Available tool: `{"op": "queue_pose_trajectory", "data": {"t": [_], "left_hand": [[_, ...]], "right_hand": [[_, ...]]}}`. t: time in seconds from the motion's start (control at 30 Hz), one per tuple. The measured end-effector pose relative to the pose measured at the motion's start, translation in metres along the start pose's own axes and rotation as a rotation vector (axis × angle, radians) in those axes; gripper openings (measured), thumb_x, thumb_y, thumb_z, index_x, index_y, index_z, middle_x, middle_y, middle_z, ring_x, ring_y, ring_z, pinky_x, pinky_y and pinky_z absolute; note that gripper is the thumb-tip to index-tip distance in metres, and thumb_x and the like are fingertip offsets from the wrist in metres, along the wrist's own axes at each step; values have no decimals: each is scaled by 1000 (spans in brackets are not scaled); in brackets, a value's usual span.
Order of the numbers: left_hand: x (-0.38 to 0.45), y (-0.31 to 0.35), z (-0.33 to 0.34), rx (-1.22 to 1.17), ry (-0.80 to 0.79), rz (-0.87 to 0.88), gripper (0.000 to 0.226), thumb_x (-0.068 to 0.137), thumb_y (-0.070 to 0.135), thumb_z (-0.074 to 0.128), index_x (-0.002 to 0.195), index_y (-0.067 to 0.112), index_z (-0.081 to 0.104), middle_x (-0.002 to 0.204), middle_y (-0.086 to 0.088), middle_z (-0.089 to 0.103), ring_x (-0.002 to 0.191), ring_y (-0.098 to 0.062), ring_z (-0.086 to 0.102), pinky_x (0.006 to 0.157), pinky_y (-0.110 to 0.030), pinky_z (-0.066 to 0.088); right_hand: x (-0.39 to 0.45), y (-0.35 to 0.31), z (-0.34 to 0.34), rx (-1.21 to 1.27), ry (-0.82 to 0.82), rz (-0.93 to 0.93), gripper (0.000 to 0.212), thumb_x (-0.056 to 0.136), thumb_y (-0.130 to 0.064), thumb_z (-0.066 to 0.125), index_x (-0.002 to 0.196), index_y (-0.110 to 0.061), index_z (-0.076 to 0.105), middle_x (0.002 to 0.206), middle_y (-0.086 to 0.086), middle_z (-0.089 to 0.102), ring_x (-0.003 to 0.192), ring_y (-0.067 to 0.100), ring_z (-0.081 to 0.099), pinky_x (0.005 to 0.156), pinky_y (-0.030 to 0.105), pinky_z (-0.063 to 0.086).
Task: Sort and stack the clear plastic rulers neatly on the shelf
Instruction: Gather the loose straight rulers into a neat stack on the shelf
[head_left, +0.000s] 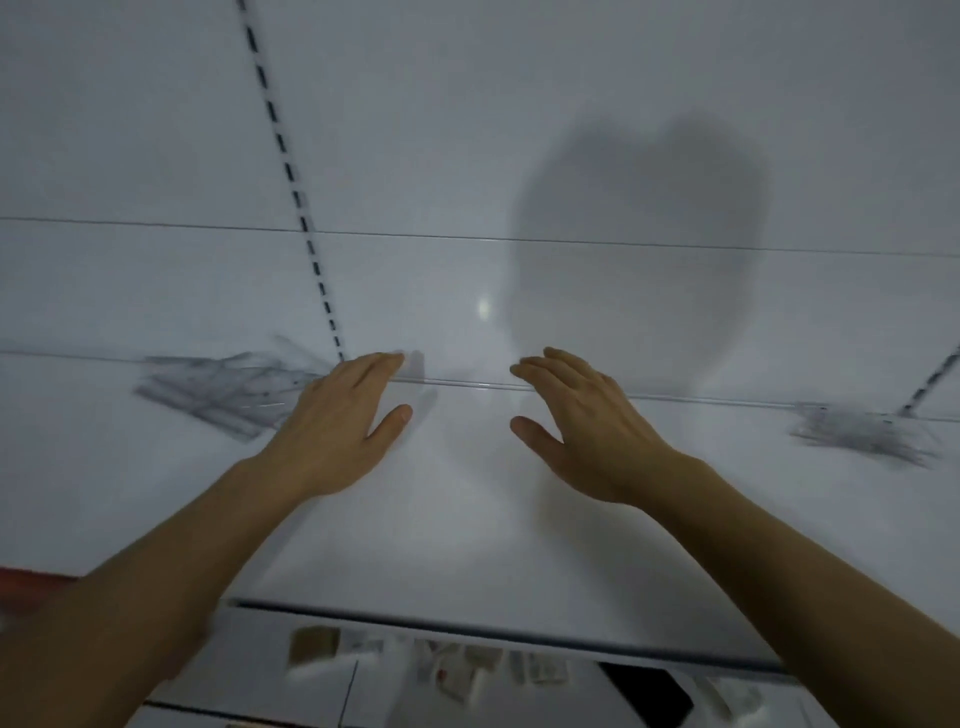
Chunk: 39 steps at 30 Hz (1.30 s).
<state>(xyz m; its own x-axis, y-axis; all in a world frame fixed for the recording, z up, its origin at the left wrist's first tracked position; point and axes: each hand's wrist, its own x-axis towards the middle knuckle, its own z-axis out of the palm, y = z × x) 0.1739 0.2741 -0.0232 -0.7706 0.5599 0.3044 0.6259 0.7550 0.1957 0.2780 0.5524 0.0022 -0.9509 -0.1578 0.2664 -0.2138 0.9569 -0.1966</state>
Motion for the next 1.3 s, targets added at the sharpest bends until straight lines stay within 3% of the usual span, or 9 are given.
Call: {"op": "queue_pose_trajectory", "data": {"t": [0.1, 0.2, 0.3, 0.5, 0.6, 0.8, 1.0, 1.17, 1.3], "left_hand": [[-23, -55, -24, 2, 9, -18, 75, 96, 61, 26, 154, 15, 33, 153, -6, 43, 137, -24, 41, 113, -38, 31], [-43, -118, -46, 8, 13, -14, 79, 96, 66, 25, 153, 12, 34, 152, -10, 43, 137, -29, 42, 113, -46, 34], [-52, -176, -61, 7, 28, -38, 82, 95, 69, 25, 153, 13, 35, 152, -8, 43, 137, -27, 39, 110, -43, 32], [-49, -248, -61, -65, 34, 15, 66, 96, 54, 33, 151, 19, 38, 151, -3, 42, 137, -24, 39, 107, -51, 39], [-34, -271, -58, -136, 76, 86, 54, 97, 35, 33, 144, 13, 48, 145, -6, 48, 131, -27, 46, 102, -52, 45], [-20, -307, -44, -301, 272, 58, 40, 89, 6, 37, 119, 7, 63, 121, -8, 59, 111, -26, 57, 98, -42, 47], [-19, -306, -40, -391, 268, 127, 28, 92, 4, 46, 112, 8, 65, 109, -2, 60, 103, -16, 57, 95, -16, 39], [-16, -305, -44, -445, 285, 117, 27, 91, -4, 50, 107, 9, 67, 105, 1, 63, 97, -10, 59, 89, -6, 36], [-16, -307, -46, -450, 288, 94, 30, 88, -11, 54, 104, 9, 69, 101, 2, 65, 92, -10, 61, 83, -2, 35]], "right_hand": [[41, -57, 24, 13, -9, -82, 58, 104, -47, 44, 155, -25, 32, 162, -6, 33, 154, 18, 17, 122, 44, 25], [80, -114, 47, 39, -31, -105, 58, 104, -47, 46, 156, -26, 30, 162, -6, 32, 154, 17, 18, 122, 45, 24], [115, -166, 71, 62, -27, -119, 58, 103, -44, 48, 154, -25, 32, 159, -6, 37, 149, 16, 26, 120, 43, 29], [168, -229, 112, 67, -107, -10, 62, 99, -40, 55, 154, -25, 30, 157, -2, 36, 142, 24, 33, 113, 49, 36], [191, -244, 123, 44, -134, 34, 63, 95, -44, 57, 152, -30, 33, 145, 3, 42, 131, 29, 40, 108, 52, 39], [224, -267, 141, 13, -145, 54, 58, 92, -57, 58, 145, -38, 47, 144, -2, 46, 132, 26, 39, 105, 49, 38], [223, -259, 167, 95, 52, 25, 30, 90, -43, 58, 111, -32, 76, 108, -4, 69, 102, 27, 59, 84, 49, 52], [215, -252, 167, 92, 154, -90, 20, 87, -34, 68, 103, -26, 77, 101, -7, 72, 93, 23, 61, 80, 44, 52], [214, -259, 168, 94, 153, -123, 32, 82, -37, 77, 112, -25, 74, 103, -7, 71, 92, 22, 62, 78, 41, 52]]}}
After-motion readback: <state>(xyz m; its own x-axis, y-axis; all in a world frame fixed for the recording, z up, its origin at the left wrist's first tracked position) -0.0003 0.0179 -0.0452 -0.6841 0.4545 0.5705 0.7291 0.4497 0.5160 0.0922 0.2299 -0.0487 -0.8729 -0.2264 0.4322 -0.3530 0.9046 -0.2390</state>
